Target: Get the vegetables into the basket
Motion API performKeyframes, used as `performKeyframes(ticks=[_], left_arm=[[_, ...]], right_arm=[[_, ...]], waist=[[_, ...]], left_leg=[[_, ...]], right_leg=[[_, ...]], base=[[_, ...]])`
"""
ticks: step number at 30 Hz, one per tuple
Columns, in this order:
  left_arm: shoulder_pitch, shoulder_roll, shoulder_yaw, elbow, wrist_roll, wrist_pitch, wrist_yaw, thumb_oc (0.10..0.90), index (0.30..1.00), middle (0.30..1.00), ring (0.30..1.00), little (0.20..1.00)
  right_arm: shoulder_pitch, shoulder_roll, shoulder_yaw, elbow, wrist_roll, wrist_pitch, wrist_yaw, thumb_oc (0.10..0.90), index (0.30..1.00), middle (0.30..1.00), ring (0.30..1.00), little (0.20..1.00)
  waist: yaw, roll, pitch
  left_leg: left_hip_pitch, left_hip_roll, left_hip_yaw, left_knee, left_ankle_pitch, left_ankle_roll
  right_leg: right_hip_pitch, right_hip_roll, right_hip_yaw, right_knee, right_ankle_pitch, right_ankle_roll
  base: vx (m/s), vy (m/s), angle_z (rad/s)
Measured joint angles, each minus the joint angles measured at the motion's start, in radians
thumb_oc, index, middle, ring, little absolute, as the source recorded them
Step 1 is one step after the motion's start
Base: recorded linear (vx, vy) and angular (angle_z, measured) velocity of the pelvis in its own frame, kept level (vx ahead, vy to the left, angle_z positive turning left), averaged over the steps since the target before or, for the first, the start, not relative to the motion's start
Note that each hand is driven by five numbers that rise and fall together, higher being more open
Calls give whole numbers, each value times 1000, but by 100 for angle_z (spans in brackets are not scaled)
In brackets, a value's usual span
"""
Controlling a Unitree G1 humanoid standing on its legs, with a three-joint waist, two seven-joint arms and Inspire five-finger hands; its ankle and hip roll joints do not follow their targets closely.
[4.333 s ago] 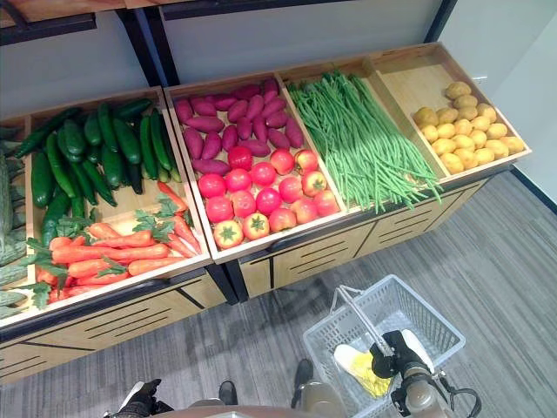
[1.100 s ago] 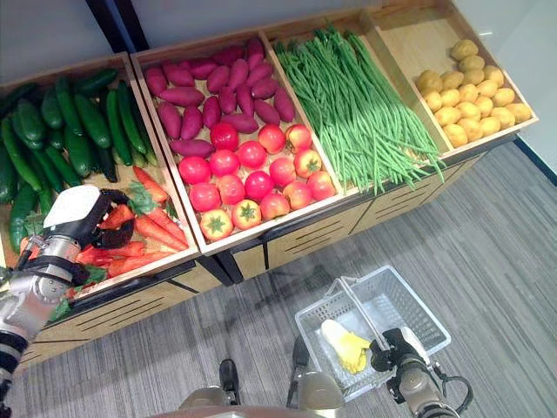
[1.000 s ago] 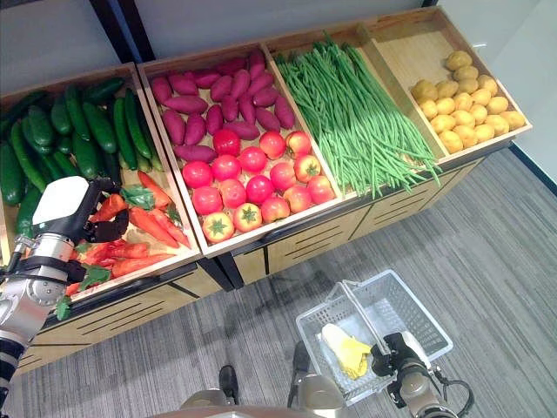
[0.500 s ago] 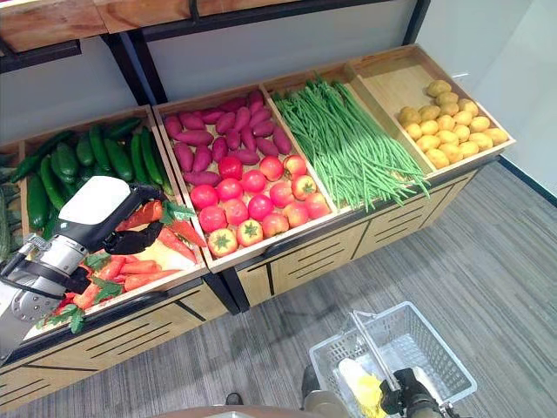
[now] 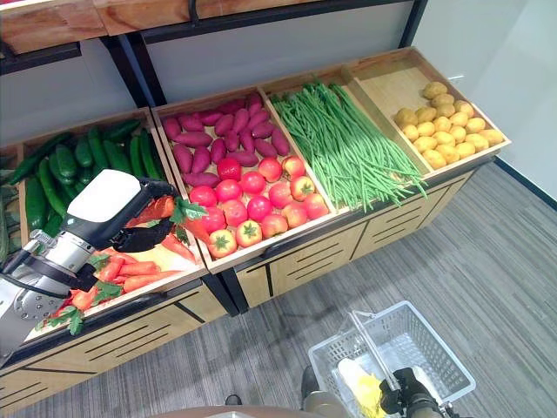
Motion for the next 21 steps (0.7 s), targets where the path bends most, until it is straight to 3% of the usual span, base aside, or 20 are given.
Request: performKeyframes(ticks=[3, 5, 7, 11, 13, 14, 15, 17, 18, 19, 21], left_arm=[[-36, 19, -14, -21, -7, -14, -1, 400, 300, 300, 300, 300], [-110, 44, -78, -21, -11, -11, -2, 400, 300, 300, 300, 300], [-194, 57, -150, -22, -11, -22, -2, 400, 300, 300, 300, 300], [-244, 58, -163, -29, -17, -33, -1, 400, 300, 300, 300, 300], [-270, 64, -174, -32, -20, -31, -1, 400, 300, 300, 300, 300], [-277, 66, -174, -36, -20, -32, -1, 400, 300, 300, 300, 300], [-275, 67, -174, -37, -29, -33, -2, 400, 300, 300, 300, 300], [-274, 78, -170, -38, -32, -33, -2, 400, 300, 300, 300, 300], [-272, 89, -169, -38, -39, -30, -2, 400, 300, 300, 300, 300], [-227, 113, -139, -38, -39, -26, -3, 400, 300, 300, 300, 300], [-196, 118, -133, -42, -39, -26, -21, 400, 300, 300, 300, 300]], right_arm=[[5, 0, 0, -2, 2, 0, 0, 400, 300, 300, 300, 300], [8, -1, -3, -6, 4, 0, -1, 400, 300, 300, 300, 300], [6, 0, -15, -20, 3, -10, -2, 400, 300, 300, 300, 300], [-9, 14, -26, -27, 11, -12, -8, 400, 300, 300, 300, 300], [-16, 18, -29, -26, 17, -11, -10, 400, 300, 300, 300, 300], [-23, 22, -30, -21, 18, -10, -11, 400, 300, 300, 300, 300], [-27, 23, -32, 11, 20, -7, -12, 400, 300, 300, 300, 300], [-23, 23, -39, 32, 23, -5, -11, 400, 300, 300, 300, 300], [-14, 23, -39, 33, 23, -4, -11, 400, 300, 300, 300, 300], [-5, 20, -40, 20, 22, -4, -11, 400, 300, 300, 300, 300], [-12, 20, -45, 3, 21, 1, -9, 400, 300, 300, 300, 300]], waist=[[-11, -10, 4], [-12, -17, 9], [-28, -30, 17], [-79, -53, 38], [-76, -53, 51], [-79, -51, 57], [-60, -37, 67], [-40, -37, 68], [-36, -44, 67], [-21, -51, 72], [-22, -26, 73]], left_leg=[[-4, -6, 0, 6, -2, 3], [-10, -13, 0, 9, -4, 7], [-9, -31, 29, 9, -7, 18], [-20, -67, 83, 4, -9, 44], [-21, -71, 112, 1, -9, 55], [-23, -64, 124, 1, -9, 61], [-12, -41, 156, 1, -10, 62], [-5, -30, 166, 1, -11, 60], [-1, -30, 168, 1, -11, 59], [15, -29, 189, 0, -12, 48], [21, 6, 199, 3, -3, 33]], right_leg=[[-2, -5, 3, 0, 0, 8], [-12, -13, 5, 12, 2, 8], [-41, -27, 38, 39, 5, 15], [-85, -52, 88, 50, 33, 40], [-102, -57, 98, 56, 40, 47], [-115, -63, 63, 84, 17, 57], [-147, -87, -41, 245, -64, 64], [-152, -126, -96, 337, -120, 76], [-136, -137, -104, 331, -131, 86], [-90, -128, -108, 244, -129, 63], [-67, -76, -87, 186, -104, 40]], base=[[-42, 105, -2], [-35, 114, -6], [-76, 124, -38], [-138, 80, -36], [-115, 51, -37], [-81, 29, -44], [-55, -15, -45], [-10, -50, -31], [25, -80, -38], [33, -113, -48], [44, -157, -56]])
